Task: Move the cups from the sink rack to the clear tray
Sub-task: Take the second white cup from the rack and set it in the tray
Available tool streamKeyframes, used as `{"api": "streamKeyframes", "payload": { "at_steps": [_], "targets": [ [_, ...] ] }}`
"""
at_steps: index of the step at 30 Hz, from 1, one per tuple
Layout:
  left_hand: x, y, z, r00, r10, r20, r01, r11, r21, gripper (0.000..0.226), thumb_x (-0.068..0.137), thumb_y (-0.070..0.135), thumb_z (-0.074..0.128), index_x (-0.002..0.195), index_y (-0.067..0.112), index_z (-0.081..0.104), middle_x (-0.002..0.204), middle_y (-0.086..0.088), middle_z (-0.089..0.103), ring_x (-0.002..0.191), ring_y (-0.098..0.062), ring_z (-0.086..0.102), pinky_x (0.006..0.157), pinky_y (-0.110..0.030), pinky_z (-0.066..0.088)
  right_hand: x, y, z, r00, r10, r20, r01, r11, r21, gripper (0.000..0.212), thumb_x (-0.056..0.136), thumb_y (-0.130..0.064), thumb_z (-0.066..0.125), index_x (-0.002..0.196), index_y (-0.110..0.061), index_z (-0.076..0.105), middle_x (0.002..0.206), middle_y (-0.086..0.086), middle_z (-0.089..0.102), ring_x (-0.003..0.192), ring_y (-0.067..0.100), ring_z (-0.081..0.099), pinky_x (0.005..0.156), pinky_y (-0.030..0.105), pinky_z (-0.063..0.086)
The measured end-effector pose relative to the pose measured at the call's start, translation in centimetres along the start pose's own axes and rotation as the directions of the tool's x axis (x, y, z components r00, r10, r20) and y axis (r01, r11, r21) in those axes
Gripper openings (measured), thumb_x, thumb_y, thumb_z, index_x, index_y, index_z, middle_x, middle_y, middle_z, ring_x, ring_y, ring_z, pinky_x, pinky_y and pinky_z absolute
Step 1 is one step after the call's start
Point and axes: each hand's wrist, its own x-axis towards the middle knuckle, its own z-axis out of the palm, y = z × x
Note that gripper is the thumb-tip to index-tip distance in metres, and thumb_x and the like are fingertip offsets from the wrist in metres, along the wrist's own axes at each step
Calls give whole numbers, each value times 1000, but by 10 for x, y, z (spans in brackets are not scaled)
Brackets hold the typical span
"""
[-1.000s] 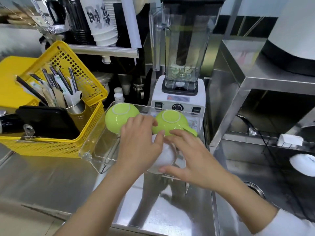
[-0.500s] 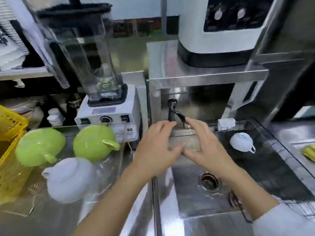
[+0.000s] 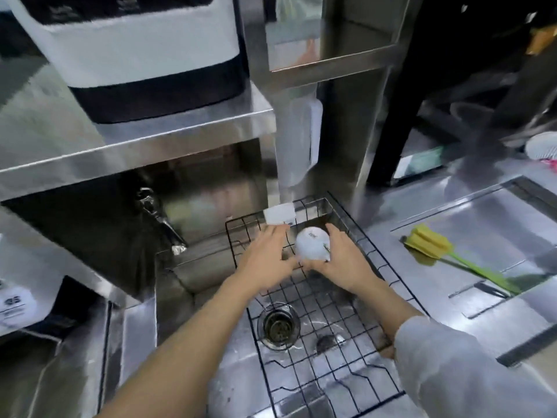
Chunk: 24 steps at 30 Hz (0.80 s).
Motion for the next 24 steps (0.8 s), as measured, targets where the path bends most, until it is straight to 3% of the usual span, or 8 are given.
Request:
{"api": "streamKeyframes", "payload": {
  "at_steps": [6,11,14,19,24],
  "targets": [
    [50,-11,48,987,-29,158,20,998,59,84,73,14,63,142,10,14,146,-16,30,132,-31,30,107,-37,27,42,25,29,999,-31,38,33,998,-53,96,70,-36,74,139,0,18,137,22,37,124,35,37,104,38,31],
    [79,-18,75,964,-85,251,65,994,86,110,68,11,70,145,16,-8,154,-15,14,139,-33,17,112,-43,22,58,28,52,1000,12,3,-11,985,-173,90,73,-28,67,140,1,14,138,22,35,124,35,38,103,40,29],
    [81,-23,78,967,-74,243,55,995,85,108,63,17,76,144,18,4,150,-11,27,134,-32,25,105,-46,26,59,24,53,999,33,-17,-35,983,-179,86,72,-26,67,139,-2,17,129,21,41,114,39,44,95,43,35],
    [66,-21,62,986,9,167,12,992,-124,96,51,26,80,132,23,29,128,-4,52,119,-26,45,98,-42,37,49,13,32,1000,-12,10,13,999,-45,86,62,-27,72,134,-8,28,122,17,43,110,38,45,95,44,39],
    [40,-1,13,995,100,4,-98,981,-165,73,48,40,67,115,31,39,108,11,54,104,-13,46,89,-30,24,27,-21,-8,992,-102,-72,107,993,59,76,56,-36,75,122,-19,41,114,6,49,106,25,45,92,40,40]
  ]
}}
